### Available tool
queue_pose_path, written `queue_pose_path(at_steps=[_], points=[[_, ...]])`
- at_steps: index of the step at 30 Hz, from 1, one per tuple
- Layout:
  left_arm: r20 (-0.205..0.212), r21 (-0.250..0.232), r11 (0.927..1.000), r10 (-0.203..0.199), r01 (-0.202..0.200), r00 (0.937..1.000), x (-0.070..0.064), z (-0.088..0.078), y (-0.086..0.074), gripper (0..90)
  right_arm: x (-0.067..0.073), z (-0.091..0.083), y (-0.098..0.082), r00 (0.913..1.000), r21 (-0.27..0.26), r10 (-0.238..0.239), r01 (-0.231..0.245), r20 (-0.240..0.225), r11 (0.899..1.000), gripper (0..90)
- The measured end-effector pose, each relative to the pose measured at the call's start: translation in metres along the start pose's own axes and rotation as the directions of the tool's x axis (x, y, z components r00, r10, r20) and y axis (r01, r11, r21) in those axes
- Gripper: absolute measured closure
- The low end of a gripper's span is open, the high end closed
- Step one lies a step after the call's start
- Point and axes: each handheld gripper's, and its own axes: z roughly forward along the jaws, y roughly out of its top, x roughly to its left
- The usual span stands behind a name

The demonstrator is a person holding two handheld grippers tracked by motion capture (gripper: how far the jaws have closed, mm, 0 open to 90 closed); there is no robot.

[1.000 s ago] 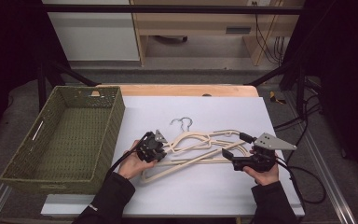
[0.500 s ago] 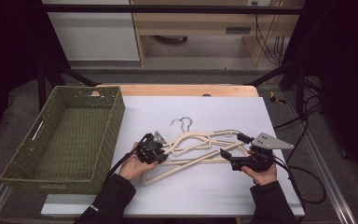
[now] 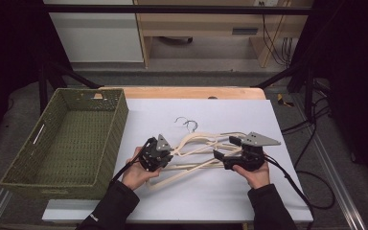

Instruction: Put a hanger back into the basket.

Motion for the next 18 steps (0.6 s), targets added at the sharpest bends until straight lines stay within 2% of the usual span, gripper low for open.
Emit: queue_pose_path(at_steps=[4, 6, 11, 12, 13, 14, 16, 18], points=[[-0.015, -0.041, 0.9990, 0.017, -0.018, 0.9997, -0.010, -0.016, 0.004, 79.3, 0.003, 0.009, 0.005, 0.9997, -0.006, -0.006, 0.006, -0.022, 1.000, 21.9], [-0.022, -0.062, 0.9978, 0.019, -0.021, 0.9996, -0.017, -0.023, 0.005, 79.4, 0.007, 0.020, 0.012, 0.9997, -0.005, 0.002, -0.002, -0.025, 1.000, 24.2], [-0.039, -0.071, 0.9967, 0.037, -0.040, 0.9986, -0.027, -0.029, 0.004, 79.4, 0.013, 0.044, 0.021, 0.9999, 0.016, 0.009, -0.009, -0.007, 1.000, 27.9], [-0.039, -0.071, 0.9967, 0.037, -0.040, 0.9986, -0.027, -0.029, 0.004, 79.4, 0.013, 0.044, 0.021, 0.9999, 0.016, 0.009, -0.009, -0.007, 1.000, 27.9], [-0.042, -0.073, 0.9965, 0.038, -0.041, 0.9984, -0.028, -0.030, 0.004, 79.4, 0.014, 0.052, 0.024, 0.9999, 0.019, 0.013, -0.013, 0.007, 1.000, 31.7], [-0.046, -0.075, 0.9963, 0.038, -0.041, 0.9982, -0.030, -0.031, 0.004, 79.4, 0.014, 0.052, 0.024, 0.9999, 0.019, 0.013, -0.013, 0.007, 1.000, 31.7], [-0.054, -0.076, 0.9961, 0.041, -0.045, 0.9977, -0.033, -0.032, 0.003, 79.4, 0.013, 0.064, 0.027, 0.9992, 0.021, 0.038, -0.039, 0.005, 0.999, 36.1], [-0.052, -0.079, 0.9959, 0.041, -0.045, 0.9978, -0.033, -0.032, 0.003, 79.4, 0.014, 0.073, 0.029, 0.9991, 0.030, 0.040, -0.040, 0.016, 0.999, 38.6]])
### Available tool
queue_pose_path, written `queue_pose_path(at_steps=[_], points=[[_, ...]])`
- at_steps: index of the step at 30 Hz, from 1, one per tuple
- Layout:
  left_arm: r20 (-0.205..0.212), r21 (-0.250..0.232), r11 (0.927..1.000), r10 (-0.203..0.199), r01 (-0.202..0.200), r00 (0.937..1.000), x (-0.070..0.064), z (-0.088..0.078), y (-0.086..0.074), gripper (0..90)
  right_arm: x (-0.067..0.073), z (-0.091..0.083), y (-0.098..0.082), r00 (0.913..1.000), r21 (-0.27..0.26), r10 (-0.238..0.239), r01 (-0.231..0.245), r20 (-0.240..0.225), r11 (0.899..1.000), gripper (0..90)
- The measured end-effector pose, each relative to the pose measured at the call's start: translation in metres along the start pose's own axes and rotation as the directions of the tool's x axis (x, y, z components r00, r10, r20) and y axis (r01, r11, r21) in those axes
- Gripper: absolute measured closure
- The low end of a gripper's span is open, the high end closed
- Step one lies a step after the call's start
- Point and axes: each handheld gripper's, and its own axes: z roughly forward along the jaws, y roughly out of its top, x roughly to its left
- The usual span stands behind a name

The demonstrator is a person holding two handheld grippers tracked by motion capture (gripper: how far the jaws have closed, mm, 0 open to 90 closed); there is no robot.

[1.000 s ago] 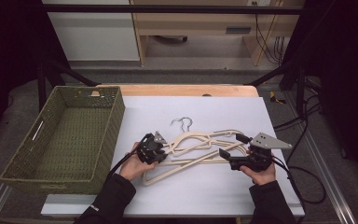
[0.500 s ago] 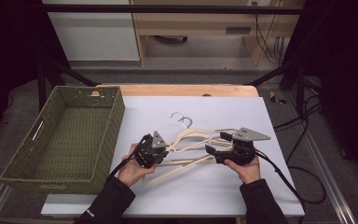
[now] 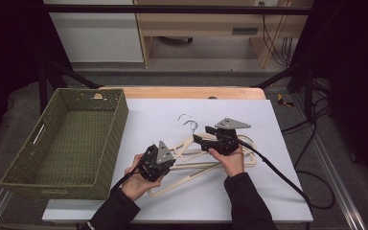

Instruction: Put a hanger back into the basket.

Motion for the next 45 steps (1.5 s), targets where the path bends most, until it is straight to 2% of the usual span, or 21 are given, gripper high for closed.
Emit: queue_pose_path(at_steps=[6, 12, 16, 21, 23, 26, 28, 33, 36, 37, 39, 41, 43, 44, 45], points=[[-0.002, 0.003, 1.0000, 0.007, -0.007, 1.0000, -0.003, 0.000, -0.002, 79.4, 0.000, 0.019, 0.005, 0.9999, 0.031, -0.002, 0.002, 0.012, 1.000, 48.4], [-0.001, -0.003, 0.9999, 0.010, -0.010, 0.9999, -0.006, -0.002, -0.003, 79.4, -0.004, 0.033, 0.005, 0.9995, 0.069, 0.018, -0.020, 0.027, 0.997, 59.4], [0.001, -0.004, 0.9999, 0.012, -0.012, 0.9999, -0.007, -0.002, -0.003, 79.4, -0.007, 0.036, 0.006, 0.9995, 0.106, 0.024, -0.025, 0.019, 0.994, 69.2], [-0.001, -0.005, 0.9998, 0.021, -0.021, 0.9998, -0.009, -0.002, -0.003, 79.4, -0.009, 0.041, 0.005, 0.9988, 0.128, 0.047, -0.048, 0.016, 0.991, 74.2], [0.000, 0.015, 0.9988, 0.046, -0.046, 0.9989, -0.009, -0.002, -0.004, 79.4, -0.010, 0.043, 0.005, 0.9983, 0.150, 0.059, -0.059, 0.004, 0.987, 79.4], [0.000, 0.005, 0.9995, 0.032, -0.032, 0.9995, -0.010, 0.000, -0.005, 79.4, -0.010, 0.044, 0.005, 0.9982, 0.163, 0.059, -0.057, -0.007, 0.985, 83.5], [0.000, 0.018, 0.9988, 0.046, -0.046, 0.9989, -0.011, 0.000, -0.005, 79.4, -0.008, 0.044, 0.007, 0.9981, 0.184, 0.062, -0.061, 0.000, 0.981, 85.0], [-0.006, 0.013, 0.9996, 0.027, -0.027, 0.9996, -0.015, 0.002, -0.007, 79.4, -0.005, 0.038, 0.008, 0.9974, 0.180, 0.072, -0.072, 0.011, 0.981, 87.0], [-0.005, 0.017, 0.9995, 0.028, -0.028, 0.9996, -0.017, 0.004, -0.009, 79.1, 0.000, 0.034, 0.008, 0.9976, 0.165, 0.065, -0.068, 0.026, 0.984, 88.1], [-0.004, 0.018, 0.9990, 0.042, -0.042, 0.9991, -0.018, 0.005, -0.010, 79.0, 0.001, 0.032, 0.008, 0.9973, 0.160, 0.068, -0.072, 0.027, 0.985, 88.5], [0.005, 0.026, 0.9987, 0.045, -0.045, 0.9990, -0.019, 0.007, -0.012, 78.3, 0.005, 0.028, 0.007, 0.9977, 0.138, 0.063, -0.066, 0.025, 0.988, 89.4], [0.014, 0.033, 0.9982, 0.050, -0.050, 0.9987, -0.020, 0.009, -0.014, 78.1, 0.007, 0.026, 0.007, 0.9979, 0.139, 0.057, -0.060, 0.030, 0.988, 89.4], [0.047, 0.021, 0.9987, 0.044, -0.045, 0.9979, -0.019, 0.010, -0.015, 77.0, 0.009, 0.023, 0.005, 0.9984, 0.131, 0.047, -0.051, 0.032, 0.990, 89.5], [0.053, 0.001, 0.9991, 0.042, -0.042, 0.9977, -0.018, 0.010, -0.015, 73.7, 0.010, 0.021, 0.004, 0.9985, 0.125, 0.047, -0.050, 0.027, 0.991, 89.5], [0.065, -0.028, 0.9995, 0.018, -0.016, 0.9977, -0.017, 0.009, -0.014, 60.3, 0.011, 0.018, 0.002, 0.9993, 0.099, 0.032, -0.034, 0.018, 0.994, 89.5]])
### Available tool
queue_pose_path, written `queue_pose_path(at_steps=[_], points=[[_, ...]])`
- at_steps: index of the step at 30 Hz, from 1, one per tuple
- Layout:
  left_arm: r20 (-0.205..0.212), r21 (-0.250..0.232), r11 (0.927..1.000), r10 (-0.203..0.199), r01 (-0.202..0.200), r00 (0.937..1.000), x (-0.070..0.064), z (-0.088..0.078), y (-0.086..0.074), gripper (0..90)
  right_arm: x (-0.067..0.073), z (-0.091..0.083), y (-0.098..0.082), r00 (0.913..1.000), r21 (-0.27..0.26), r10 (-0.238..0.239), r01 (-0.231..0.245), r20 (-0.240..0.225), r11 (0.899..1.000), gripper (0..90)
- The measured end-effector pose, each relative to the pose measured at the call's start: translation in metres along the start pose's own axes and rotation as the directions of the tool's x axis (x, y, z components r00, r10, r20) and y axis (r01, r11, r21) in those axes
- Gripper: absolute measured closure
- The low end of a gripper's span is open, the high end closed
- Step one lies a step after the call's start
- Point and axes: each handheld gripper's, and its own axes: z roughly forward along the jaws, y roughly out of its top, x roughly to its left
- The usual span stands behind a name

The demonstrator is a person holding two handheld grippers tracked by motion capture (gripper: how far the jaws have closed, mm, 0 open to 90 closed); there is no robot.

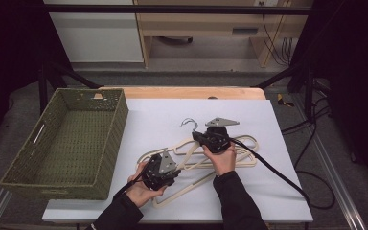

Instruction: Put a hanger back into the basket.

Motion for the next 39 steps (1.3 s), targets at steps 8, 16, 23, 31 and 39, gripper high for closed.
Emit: queue_pose_path(at_steps=[8, 16, 23, 31, 39], points=[[0.052, -0.112, 0.9871, -0.110, 0.115, 0.9926, 0.016, -0.005, 0.012, 38.7, 0.004, -0.019, -0.004, 0.9987, -0.064, -0.042, 0.041, -0.028, 0.997, 89.5], [0.115, -0.137, 0.9765, -0.151, 0.166, 0.9819, 0.015, 0.009, 0.029, 38.1, 0.007, -0.034, -0.008, 0.9962, -0.103, -0.066, 0.060, -0.057, 0.993, 89.5], [0.199, -0.098, 0.9736, -0.184, 0.206, 0.9626, 0.015, 0.030, 0.041, 52.5, 0.008, -0.045, -0.011, 0.9937, -0.127, -0.084, 0.075, -0.073, 0.989, 89.4], [0.278, -0.071, 0.9729, -0.192, 0.220, 0.9412, 0.013, 0.035, 0.043, 78.0, 0.005, -0.052, -0.017, 0.9926, -0.142, -0.087, 0.075, -0.084, 0.987, 89.2], [0.269, -0.102, 0.9690, -0.191, 0.225, 0.9440, 0.007, 0.025, 0.047, 84.6, 0.009, -0.064, -0.016, 0.9906, -0.165, -0.090, 0.072, -0.104, 0.984, 86.5]])
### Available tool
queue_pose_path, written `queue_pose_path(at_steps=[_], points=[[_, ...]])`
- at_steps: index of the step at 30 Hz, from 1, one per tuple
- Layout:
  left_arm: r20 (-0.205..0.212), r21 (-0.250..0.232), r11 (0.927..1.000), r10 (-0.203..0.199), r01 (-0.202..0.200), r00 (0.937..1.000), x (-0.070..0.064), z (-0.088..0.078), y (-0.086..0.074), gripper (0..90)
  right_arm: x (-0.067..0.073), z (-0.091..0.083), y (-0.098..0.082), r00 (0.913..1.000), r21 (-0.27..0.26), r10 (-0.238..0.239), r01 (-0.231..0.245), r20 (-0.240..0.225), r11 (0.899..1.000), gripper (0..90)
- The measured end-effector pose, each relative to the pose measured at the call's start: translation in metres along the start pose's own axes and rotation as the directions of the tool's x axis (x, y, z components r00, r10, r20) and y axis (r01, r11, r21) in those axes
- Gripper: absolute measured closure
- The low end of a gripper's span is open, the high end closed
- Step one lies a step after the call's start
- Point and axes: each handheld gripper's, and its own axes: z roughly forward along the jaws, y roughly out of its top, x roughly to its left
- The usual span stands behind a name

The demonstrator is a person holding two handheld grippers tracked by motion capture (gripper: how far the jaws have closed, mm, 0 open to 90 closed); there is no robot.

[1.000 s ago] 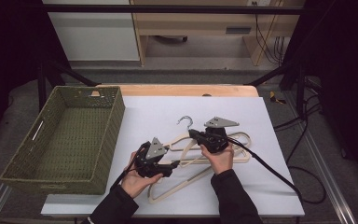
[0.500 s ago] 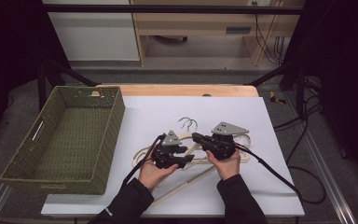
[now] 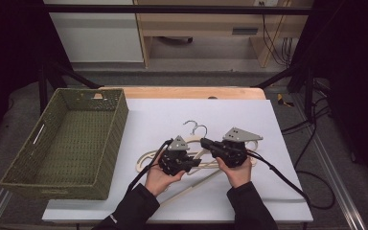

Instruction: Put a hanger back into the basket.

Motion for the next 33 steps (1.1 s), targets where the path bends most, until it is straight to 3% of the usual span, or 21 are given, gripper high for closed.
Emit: queue_pose_path(at_steps=[2, 6, 8, 13, 16, 17, 20, 23, 24, 27, 28, 33], points=[[0.002, -0.007, 1.0000, -0.002, 0.002, 1.0000, -0.002, -0.002, 0.000, 85.4, 0.001, -0.004, 0.001, 0.9999, -0.006, -0.005, 0.005, -0.011, 1.000, 84.5], [-0.065, -0.019, 0.9994, 0.027, -0.028, 0.9976, -0.006, -0.015, 0.003, 85.9, 0.008, -0.025, 0.004, 0.9984, -0.046, -0.043, 0.041, -0.037, 0.998, 71.9], [-0.058, -0.024, 0.9994, 0.023, -0.024, 0.9981, -0.006, -0.019, 0.003, 85.9, 0.009, -0.030, 0.004, 0.9978, -0.047, -0.050, 0.048, -0.044, 0.998, 69.6], [-0.074, -0.069, 0.9970, 0.030, -0.035, 0.9968, -0.008, -0.044, 0.012, 85.9, 0.010, -0.048, 0.001, 0.9976, -0.071, -0.064, 0.062, -0.027, 0.996, 52.0], [-0.082, -0.097, 0.9942, 0.038, -0.046, 0.9959, -0.009, -0.063, 0.020, 85.8, 0.006, -0.058, -0.001, 0.9987, -0.095, -0.050, 0.049, -0.006, 0.994, 38.4], [-0.092, -0.117, 0.9914, 0.048, -0.059, 0.9946, -0.009, -0.077, 0.026, 85.8, 0.003, -0.063, -0.003, 0.9997, -0.100, -0.021, 0.023, 0.015, 0.995, 31.6], [-0.114, -0.126, 0.9890, 0.063, -0.078, 0.9915, -0.008, -0.091, 0.032, 85.8, -0.002, -0.068, -0.004, 0.9996, -0.119, -0.001, 0.005, 0.030, 0.993, 25.8], [-0.168, -0.140, 0.9853, 0.075, -0.099, 0.9829, 0.000, -0.118, 0.041, 85.8, -0.008, -0.075, -0.006, 0.9972, -0.125, 0.023, -0.014, 0.071, 0.992, 18.0], [-0.168, -0.140, 0.9853, 0.075, -0.099, 0.9829, 0.000, -0.118, 0.041, 85.8, -0.008, -0.075, -0.006, 0.9972, -0.125, 0.023, -0.014, 0.071, 0.992, 18.0], [-0.217, -0.132, 0.9859, 0.073, -0.103, 0.9734, 0.014, -0.144, 0.044, 85.8, -0.014, -0.078, -0.008, 0.9947, -0.115, 0.027, -0.015, 0.099, 0.993, 14.8], [-0.217, -0.132, 0.9859, 0.073, -0.103, 0.9734, 0.014, -0.144, 0.044, 85.8, -0.014, -0.078, -0.008, 0.9947, -0.115, 0.027, -0.015, 0.099, 0.993, 14.8], [-0.254, -0.158, 0.9851, 0.028, -0.070, 0.9667, 0.038, -0.179, 0.045, 85.8, -0.017, -0.080, -0.009, 0.9929, -0.112, 0.033, -0.020, 0.114, 0.994, 12.6]])
